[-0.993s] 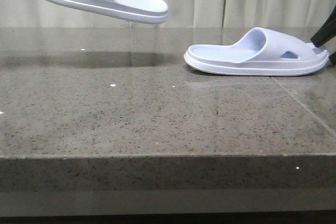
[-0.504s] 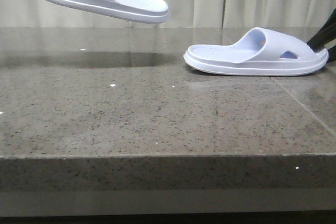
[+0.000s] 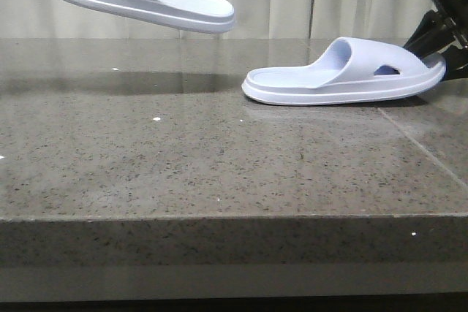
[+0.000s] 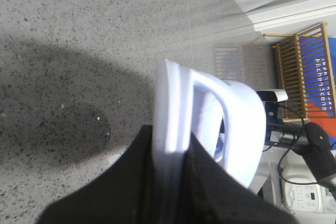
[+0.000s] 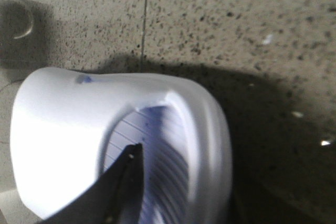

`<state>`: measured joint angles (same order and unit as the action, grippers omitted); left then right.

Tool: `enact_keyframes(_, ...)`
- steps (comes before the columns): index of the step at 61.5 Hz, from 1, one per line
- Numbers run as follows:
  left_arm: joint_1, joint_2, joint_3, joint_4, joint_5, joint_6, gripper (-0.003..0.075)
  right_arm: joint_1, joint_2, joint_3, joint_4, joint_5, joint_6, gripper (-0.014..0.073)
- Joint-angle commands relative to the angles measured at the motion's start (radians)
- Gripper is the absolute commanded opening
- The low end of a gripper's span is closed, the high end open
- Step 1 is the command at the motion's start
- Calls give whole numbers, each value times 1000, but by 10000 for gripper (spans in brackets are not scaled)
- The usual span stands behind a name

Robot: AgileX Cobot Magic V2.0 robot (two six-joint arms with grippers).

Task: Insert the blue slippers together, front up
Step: 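Lower the right gripper and pinch the heel of the other slipper, then lift the second slipper with the right gripper toward the left gripper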

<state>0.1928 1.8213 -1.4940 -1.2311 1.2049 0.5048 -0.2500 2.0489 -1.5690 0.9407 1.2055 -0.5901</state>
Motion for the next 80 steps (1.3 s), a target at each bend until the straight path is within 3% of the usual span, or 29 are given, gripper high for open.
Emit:
enact_keyframes(1,-4,-58,-22,-86,77,-5,-19,5,-43,-20,62,92,-13,156)
enact_keyframes(8,-4,-58,-22,-86,77,-5,-19,4,-43,-20,93,111,-13,-77)
enact_keyframes(19,-4,-58,-22,-86,77,-5,-19,-15,-55,-33,158,125,-8,-57)
enact_keyframes(47,-4,-58,-22,-86,72,-5,-19,-47,-183,-221,199,126,149,-58)
enact_keyframes(80,-4,-58,-22,-86,74,-5,-19,-13,-213,-225,321,127,156,-58)
